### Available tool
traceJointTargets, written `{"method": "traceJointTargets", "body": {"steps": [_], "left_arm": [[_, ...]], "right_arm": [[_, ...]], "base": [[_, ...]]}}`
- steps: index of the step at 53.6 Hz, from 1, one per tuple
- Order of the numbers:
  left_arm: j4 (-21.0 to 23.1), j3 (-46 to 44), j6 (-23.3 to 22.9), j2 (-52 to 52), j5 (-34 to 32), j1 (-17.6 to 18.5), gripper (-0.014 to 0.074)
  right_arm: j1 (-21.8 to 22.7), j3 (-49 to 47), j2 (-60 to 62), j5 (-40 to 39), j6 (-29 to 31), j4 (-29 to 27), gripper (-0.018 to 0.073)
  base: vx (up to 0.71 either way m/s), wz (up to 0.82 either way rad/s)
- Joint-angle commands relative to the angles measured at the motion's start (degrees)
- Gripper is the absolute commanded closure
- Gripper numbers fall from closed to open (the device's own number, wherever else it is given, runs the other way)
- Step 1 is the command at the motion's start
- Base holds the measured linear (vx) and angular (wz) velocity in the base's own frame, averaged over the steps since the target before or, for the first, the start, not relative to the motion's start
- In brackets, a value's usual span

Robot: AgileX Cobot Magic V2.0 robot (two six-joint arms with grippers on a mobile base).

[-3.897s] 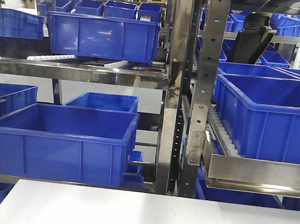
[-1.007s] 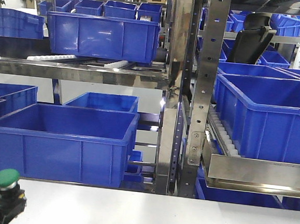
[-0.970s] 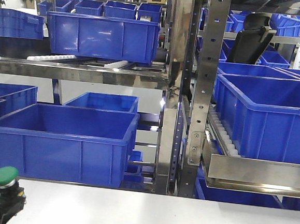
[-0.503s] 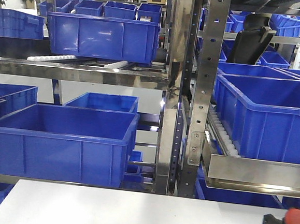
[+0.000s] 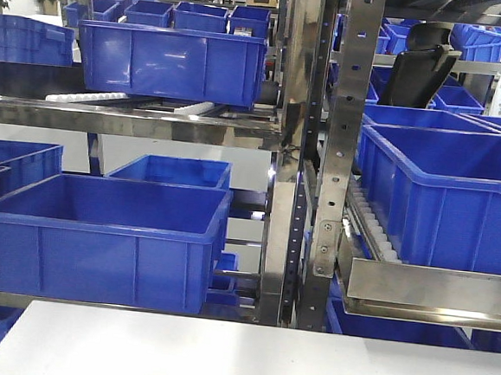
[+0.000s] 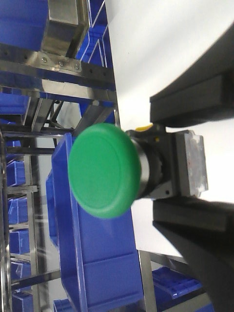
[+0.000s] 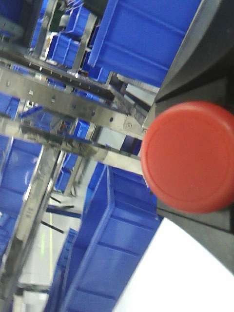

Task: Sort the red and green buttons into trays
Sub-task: 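Lift both held buttons up off the table, then drive the base away from the shelves to the tray station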

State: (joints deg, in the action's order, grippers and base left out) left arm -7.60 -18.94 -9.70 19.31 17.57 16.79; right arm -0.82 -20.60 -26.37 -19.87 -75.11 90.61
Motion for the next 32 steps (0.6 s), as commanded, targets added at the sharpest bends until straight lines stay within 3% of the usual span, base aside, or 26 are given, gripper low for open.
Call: {"method": "traceJointTargets", "body": {"steps": [1, 32], "left_arm": [[0.4, -1.5, 0.0, 0.4, -5.1, 0.2, 0.0596], [0.4, -1.5, 0.0, 0.4, -5.1, 0.2, 0.0596]], "right_arm": [[0.3, -2.0, -0.2, -0.8, -0.6, 1.8, 0.0568], [0.3, -2.0, -0.2, -0.7, -0.6, 2.2, 0.0566]], "base": [[0.00, 0.00], [0.00, 0.00]]}}
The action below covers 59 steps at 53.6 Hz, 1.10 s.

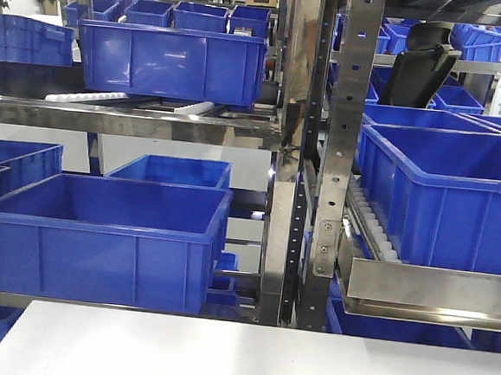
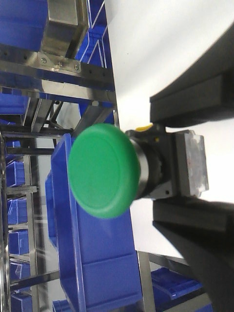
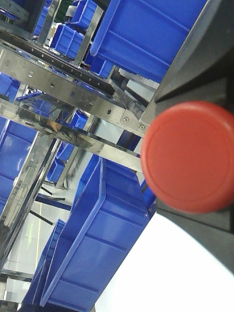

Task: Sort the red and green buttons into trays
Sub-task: 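Drive the base away from the shelves to the tray station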

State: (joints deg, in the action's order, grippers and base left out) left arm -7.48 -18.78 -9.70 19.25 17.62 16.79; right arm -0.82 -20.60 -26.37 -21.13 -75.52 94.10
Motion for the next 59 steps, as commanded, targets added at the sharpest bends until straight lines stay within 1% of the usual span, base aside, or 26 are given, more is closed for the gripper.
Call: {"method": "traceJointTargets", "body": {"steps": [1, 15, 24, 59], "left_arm": [[0.3, -1.7, 0.0, 0.4, -5.1, 0.2, 0.0596], [0.3, -1.7, 0.0, 0.4, -5.1, 0.2, 0.0596], [0.3, -1.7, 0.0, 0.4, -5.1, 0.2, 0.0596], [0.3, -1.7, 0.0, 0.4, -5.1, 0.2, 0.0596]], "right_arm": [[0.3, -2.0, -0.2, 0.6, -0.2, -1.3, 0.0566], [0.3, -2.0, -0.2, 0.2, -0.2, -1.3, 0.0566], [0.3, -2.0, -0.2, -0.2, -0.2, -1.3, 0.0566], [0.3, -2.0, -0.2, -0.6, -0.2, -1.3, 0.0566]], "base": [[0.00, 0.00], [-0.01, 0.03], [-0.03, 0.29], [-0.07, 0.72]]}}
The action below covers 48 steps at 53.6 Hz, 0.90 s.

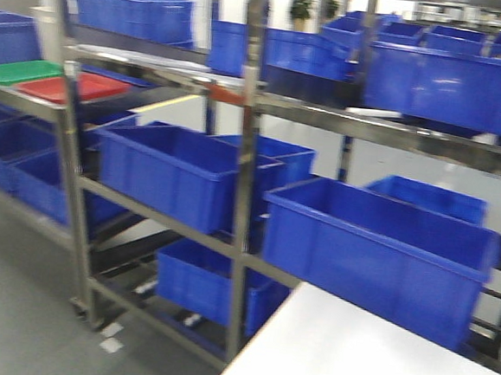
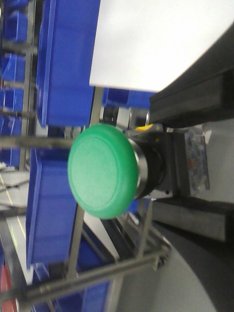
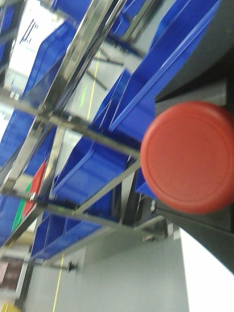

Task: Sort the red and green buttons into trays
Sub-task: 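Drive the base away from the shelves to the tray station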

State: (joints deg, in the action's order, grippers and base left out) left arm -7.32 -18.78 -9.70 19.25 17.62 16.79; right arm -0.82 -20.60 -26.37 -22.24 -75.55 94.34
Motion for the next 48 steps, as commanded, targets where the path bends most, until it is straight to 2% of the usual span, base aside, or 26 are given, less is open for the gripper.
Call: {"method": "traceJointTargets", "body": {"steps": [1, 48], "left_arm": [[0.1, -1.7, 0.0, 0.4, -5.1, 0.2, 0.0596], [0.1, -1.7, 0.0, 0.4, -5.1, 0.2, 0.0596]], "right_arm": [[0.3, -2.0, -0.2, 0.5, -0.2, -1.6, 0.0566], [0.3, -2.0, -0.2, 0.5, -0.2, -1.6, 0.0566]], "base": [[-0.09, 0.69], [-0.08, 0.58]]}}
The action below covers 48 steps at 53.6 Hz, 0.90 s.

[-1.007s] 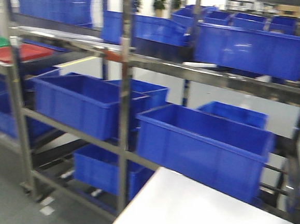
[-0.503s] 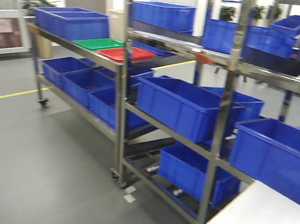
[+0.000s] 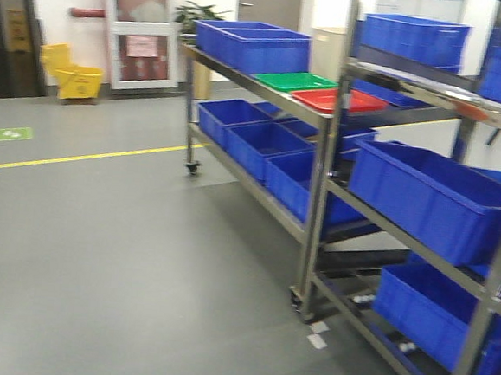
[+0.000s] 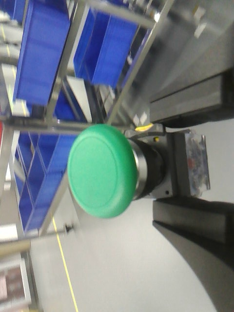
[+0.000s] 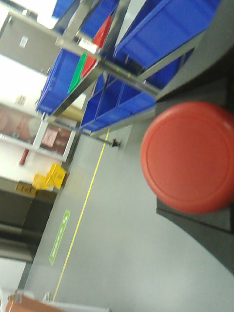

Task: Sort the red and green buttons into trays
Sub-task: 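Drive the base away from the shelves to the tray station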

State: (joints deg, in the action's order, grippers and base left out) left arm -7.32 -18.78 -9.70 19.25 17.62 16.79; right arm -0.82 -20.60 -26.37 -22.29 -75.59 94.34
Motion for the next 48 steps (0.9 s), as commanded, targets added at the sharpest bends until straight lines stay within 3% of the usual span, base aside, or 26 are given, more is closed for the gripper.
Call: {"method": "traceJointTargets", "body": {"steps": [1, 48], "left_arm": [[0.1, -1.7, 0.0, 0.4, -5.1, 0.2, 0.0596], [0.1, -1.7, 0.0, 0.4, -5.0, 0.2, 0.0596]], "right_arm": [[0.3, -2.0, -0.2, 0.6, -0.1, -1.6, 0.0566], [0.3, -2.0, -0.2, 0.6, -0.1, -1.6, 0.0566]], "base": [[0.01, 0.53], [0.19, 0.49]]}}
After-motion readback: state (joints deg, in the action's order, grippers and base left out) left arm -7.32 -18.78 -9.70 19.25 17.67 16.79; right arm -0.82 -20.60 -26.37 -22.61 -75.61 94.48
